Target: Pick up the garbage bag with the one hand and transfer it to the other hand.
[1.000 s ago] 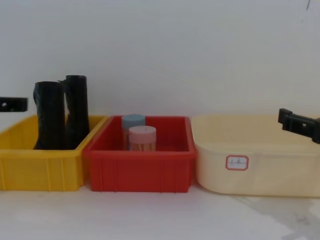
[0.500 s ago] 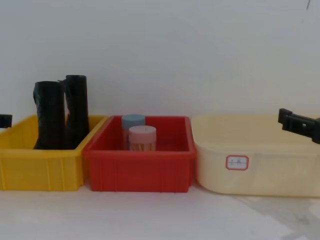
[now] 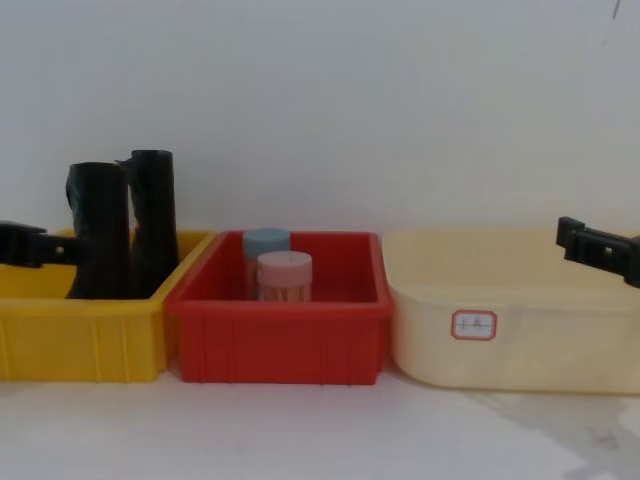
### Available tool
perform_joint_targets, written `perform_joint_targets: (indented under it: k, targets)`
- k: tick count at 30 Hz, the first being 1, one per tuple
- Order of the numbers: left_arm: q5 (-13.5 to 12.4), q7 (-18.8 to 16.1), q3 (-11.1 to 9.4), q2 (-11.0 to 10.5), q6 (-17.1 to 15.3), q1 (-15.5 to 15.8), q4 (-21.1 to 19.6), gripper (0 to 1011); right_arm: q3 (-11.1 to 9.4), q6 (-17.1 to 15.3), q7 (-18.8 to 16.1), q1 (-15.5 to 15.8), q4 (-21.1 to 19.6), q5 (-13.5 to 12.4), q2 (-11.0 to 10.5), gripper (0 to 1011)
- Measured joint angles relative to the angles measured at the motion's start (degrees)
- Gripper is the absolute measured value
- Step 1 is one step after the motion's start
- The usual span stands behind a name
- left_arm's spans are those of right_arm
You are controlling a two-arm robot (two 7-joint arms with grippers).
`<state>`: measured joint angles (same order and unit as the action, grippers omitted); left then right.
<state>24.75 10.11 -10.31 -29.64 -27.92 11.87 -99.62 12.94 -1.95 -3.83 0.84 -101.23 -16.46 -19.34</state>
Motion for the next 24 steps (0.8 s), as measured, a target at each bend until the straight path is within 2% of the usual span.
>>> perform_joint_targets:
  k: [6,16,24]
  targets:
    - [-0.9,-0.1,-1.6,1.4,-0.6,1.7,1.0,1001,0.0,0.0,0.0,0.0,0.0,0.0,0.0,1001]
    - [-3.2,-3.4,-3.6,4.8,-1.7,3.4,2.7,1001,0.0,0.0,0.0,0.0,0.0,0.0,0.0,1001]
    - [-4.1,-4.6,-4.3,6.0,-2.0,3.8,3.2,1001,0.0,0.0,0.0,0.0,0.0,0.0,0.0,1001]
